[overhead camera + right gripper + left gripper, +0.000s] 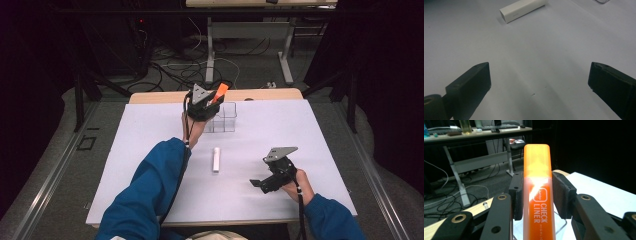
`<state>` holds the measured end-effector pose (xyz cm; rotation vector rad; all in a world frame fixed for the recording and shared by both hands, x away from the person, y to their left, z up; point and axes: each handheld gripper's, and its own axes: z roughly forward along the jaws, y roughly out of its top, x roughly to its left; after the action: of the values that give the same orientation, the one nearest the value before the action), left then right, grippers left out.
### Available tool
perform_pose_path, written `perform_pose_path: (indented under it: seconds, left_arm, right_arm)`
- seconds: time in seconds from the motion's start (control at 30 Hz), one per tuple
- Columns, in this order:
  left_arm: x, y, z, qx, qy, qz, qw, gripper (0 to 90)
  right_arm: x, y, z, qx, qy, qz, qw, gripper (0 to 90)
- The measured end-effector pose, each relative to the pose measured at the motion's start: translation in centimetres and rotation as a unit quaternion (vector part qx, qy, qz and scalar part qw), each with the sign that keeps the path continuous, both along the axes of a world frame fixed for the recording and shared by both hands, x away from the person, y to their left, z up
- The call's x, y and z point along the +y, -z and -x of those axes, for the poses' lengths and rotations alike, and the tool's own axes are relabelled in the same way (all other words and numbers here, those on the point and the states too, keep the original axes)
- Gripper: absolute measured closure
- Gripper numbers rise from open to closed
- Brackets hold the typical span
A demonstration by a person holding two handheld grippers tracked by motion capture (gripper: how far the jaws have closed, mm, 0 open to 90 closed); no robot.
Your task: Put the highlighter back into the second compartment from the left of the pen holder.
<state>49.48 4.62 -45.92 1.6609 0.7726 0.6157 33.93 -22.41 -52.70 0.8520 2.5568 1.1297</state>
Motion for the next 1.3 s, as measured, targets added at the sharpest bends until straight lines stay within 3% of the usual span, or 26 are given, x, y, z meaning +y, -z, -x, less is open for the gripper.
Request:
perform_pose_path:
  seconds: [0.53,0.77,1.3]
  left_arm:
    - [-1.1,1.0,-1.6,-0.025,0.001,-0.007,0.9997,64.3]
    - [-1.4,1.6,-2.2,-0.016,0.000,-0.009,0.9998,64.3]
    - [-2.3,2.6,-3.5,-0.020,-0.011,-0.023,0.9995,64.3]
  right_arm:
    - [0.0,0.0,-0.1,-0.002,-0.005,0.008,1.0000,3.8]
    - [0.0,0.0,-0.1,-0.002,-0.006,0.008,1.0000,3.8]
    - [0.1,0.0,0.0,-0.008,-0.006,0.002,0.9999,3.8]
